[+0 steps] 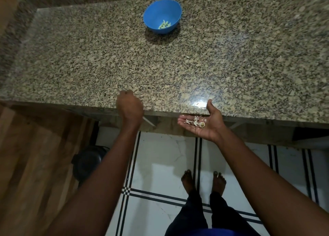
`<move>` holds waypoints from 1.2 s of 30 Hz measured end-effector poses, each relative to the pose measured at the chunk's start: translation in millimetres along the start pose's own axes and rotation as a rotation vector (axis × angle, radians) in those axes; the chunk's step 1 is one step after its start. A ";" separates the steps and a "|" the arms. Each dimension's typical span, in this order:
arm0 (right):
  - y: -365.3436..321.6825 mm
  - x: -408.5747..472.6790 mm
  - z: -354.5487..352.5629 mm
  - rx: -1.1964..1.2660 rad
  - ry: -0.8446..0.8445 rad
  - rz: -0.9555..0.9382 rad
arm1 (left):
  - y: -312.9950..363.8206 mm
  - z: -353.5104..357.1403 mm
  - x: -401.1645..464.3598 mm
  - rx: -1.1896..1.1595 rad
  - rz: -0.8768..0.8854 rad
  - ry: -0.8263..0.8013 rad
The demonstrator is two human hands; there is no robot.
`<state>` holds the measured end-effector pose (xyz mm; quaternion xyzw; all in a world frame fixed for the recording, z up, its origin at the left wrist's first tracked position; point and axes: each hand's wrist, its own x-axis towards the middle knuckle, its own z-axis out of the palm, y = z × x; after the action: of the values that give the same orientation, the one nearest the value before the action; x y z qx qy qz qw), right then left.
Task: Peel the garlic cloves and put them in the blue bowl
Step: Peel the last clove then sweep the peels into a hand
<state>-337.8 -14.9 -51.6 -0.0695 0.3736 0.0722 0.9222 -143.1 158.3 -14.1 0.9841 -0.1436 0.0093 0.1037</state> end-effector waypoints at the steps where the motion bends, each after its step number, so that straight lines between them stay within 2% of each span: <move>1: 0.2 0.0 0.1 -0.005 -0.002 -0.001 | -15.2 -3.7 11.6 0.086 -0.044 -0.006; 5: 4.4 -0.6 5.8 -0.052 -0.018 -0.011 | -38.1 -0.2 26.0 0.249 -0.040 -0.106; 11: 13.5 4.8 21.9 -0.115 -0.017 -0.011 | -23.3 12.3 12.4 0.250 -0.023 -0.066; 17: 18.8 6.5 21.5 -0.100 0.001 -0.008 | 8.5 14.6 5.9 0.027 -0.073 -0.028; 21: 15.8 9.4 20.5 -0.065 0.024 -0.038 | 58.0 26.8 -40.5 -0.119 0.072 -0.099; 24: 11.9 10.8 19.4 -0.043 0.079 -0.077 | 86.6 36.6 -66.7 -0.184 0.309 -0.188; 26: 11.1 8.7 18.3 -0.005 0.052 -0.064 | 97.8 44.7 -73.6 -0.187 0.475 -0.216; 31: 7.4 7.0 10.8 0.042 0.036 -0.068 | 113.9 47.3 -66.7 -0.198 0.676 -0.333; 36: 3.7 10.6 4.0 0.037 0.072 -0.069 | 98.6 39.4 -84.6 -0.272 0.917 -0.300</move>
<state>-328.3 -9.6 -56.4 -0.0677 0.4054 0.0310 0.9111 -252.8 81.4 -36.8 0.7879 -0.5746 -0.1066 0.1944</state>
